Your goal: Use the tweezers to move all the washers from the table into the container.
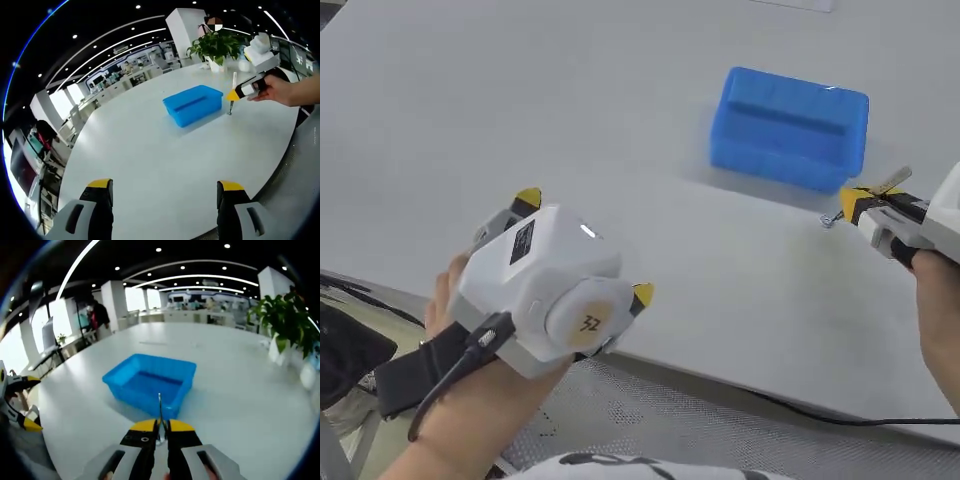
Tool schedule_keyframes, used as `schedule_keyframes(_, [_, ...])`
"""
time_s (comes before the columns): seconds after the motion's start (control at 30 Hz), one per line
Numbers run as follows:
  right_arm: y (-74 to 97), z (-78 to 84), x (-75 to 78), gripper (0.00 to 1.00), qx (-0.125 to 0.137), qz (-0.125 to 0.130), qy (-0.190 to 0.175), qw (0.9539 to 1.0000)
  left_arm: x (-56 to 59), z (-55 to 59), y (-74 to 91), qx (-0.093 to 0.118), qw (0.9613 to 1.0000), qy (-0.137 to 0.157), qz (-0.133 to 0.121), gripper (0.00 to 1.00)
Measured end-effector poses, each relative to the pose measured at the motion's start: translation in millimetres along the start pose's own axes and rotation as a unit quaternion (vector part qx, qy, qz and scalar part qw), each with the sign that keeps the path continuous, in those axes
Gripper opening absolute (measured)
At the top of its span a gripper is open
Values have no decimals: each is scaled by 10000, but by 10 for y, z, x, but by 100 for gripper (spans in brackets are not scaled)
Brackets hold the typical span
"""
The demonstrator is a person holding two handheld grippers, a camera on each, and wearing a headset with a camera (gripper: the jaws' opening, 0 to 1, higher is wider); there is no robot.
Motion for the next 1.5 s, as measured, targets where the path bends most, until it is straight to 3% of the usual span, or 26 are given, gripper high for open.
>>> schedule_keyframes(0.97, [36,-31,-90,4,93,28,75,9999,17,14,-16,-68,10000,-36,28,87])
schedule_keyframes(1.5, [59,-32,-82,2,25,21,-81,10000,15,30,-21,-97,9999,-56,10,87])
Point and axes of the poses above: the centre of the closed fingertips' face, and the gripper's own axes: y roughly backward along the fingers, x roughly to its right, z roughly out of its underside, the point moved 3 cm from there along y, roughly backward along the fingers, and after that the axes turned 5 degrees about y, right-handed, at the moved point
